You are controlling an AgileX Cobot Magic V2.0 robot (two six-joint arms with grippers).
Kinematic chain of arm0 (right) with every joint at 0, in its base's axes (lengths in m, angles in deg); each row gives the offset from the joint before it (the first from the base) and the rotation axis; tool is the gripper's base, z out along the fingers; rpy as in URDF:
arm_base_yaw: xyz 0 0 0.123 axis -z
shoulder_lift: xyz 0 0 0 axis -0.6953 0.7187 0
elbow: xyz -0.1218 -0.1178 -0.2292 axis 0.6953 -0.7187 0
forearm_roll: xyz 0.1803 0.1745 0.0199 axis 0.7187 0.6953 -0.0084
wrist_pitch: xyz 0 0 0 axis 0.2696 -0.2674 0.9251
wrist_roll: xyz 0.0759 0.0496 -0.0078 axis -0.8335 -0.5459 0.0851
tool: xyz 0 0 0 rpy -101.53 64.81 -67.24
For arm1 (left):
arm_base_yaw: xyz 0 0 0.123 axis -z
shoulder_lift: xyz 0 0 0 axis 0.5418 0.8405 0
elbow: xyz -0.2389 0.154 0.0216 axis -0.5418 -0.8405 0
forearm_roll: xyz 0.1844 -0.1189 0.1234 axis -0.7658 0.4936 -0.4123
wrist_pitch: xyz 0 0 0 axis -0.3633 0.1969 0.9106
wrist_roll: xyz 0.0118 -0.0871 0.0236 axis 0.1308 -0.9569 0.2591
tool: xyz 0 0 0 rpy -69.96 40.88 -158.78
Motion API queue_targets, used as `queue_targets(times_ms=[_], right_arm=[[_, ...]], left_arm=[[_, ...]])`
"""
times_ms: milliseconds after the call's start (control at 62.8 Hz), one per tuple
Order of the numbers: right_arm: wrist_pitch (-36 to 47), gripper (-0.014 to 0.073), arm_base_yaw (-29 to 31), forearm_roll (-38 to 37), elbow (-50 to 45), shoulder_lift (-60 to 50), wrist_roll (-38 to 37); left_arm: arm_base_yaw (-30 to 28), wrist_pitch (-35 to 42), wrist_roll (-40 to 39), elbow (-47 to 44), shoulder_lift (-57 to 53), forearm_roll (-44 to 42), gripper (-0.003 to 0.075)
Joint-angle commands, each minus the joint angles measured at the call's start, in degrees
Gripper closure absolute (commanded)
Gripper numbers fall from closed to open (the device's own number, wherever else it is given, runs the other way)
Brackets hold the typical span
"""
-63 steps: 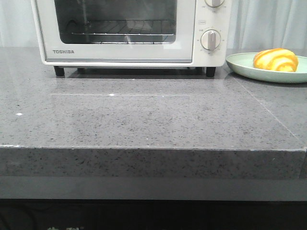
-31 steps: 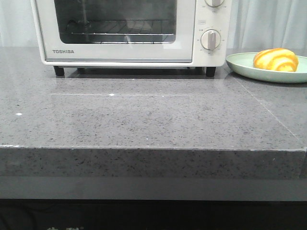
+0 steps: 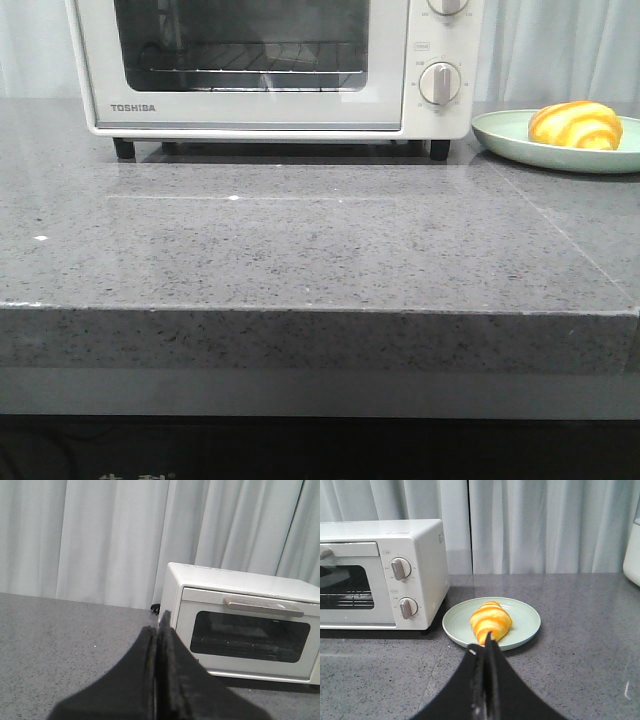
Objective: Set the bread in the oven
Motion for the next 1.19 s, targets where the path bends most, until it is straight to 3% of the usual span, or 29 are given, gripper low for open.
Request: queue_targets(times_ms=[0, 175, 462, 716, 812, 907, 923, 987, 1066, 1178], right_arm=[[-0.53, 0.071, 0.44, 0.15, 6.42, 5.7, 0.64], [-7.7, 0.071, 0.44, 0.15, 12.67, 15.77, 0.64], [-8.58, 0.071, 0.44, 0.39, 12.8, 25.35, 0.64], [-8.69, 0.0691, 0.44, -2.55, 12.8, 26.36, 0.69], [-8.73, 0.0536, 0.44, -4.01, 12.8, 26.36, 0.69], [-8.68, 0.0301, 0.44, -4.31, 12.8, 26.36, 0.69], [-8.67, 0.0229, 0.44, -4.31, 12.8, 26.36, 0.69], [-8.73, 0.0101, 0.44, -4.31, 12.8, 26.36, 0.69], [-8.73, 0.0022, 0.44, -4.31, 12.8, 26.36, 0.69], [-8.73, 0.002, 0.44, -4.14, 12.8, 26.36, 0.69]], left_arm=[[-0.25, -1.47, 2.26, 6.8, 6.21, -0.01, 0.0739], [-0.25, -6.28, 3.3, 12.2, 14.46, -0.01, 0.0739], [-0.25, -6.7, 3.3, 11.31, 20.63, 1.08, 0.0739], [-0.25, -6.7, 3.3, 11.31, 21.38, 1.08, 0.0739], [-0.25, -6.7, 3.4, 11.31, 21.38, 1.08, 0.0739], [-0.25, -6.7, 3.42, 11.31, 21.52, 1.08, 0.0739], [-0.25, -6.7, 3.42, 11.31, 21.52, 1.08, 0.0739], [-0.25, -6.7, 4.12, 11.31, 21.9, 1.08, 0.0739], [0.14, -5.61, 4.12, 11.31, 22.93, 1.73, 0.0739], [3.33, -1.7, 6.41, 11.95, 25.13, 4.22, 0.0739]])
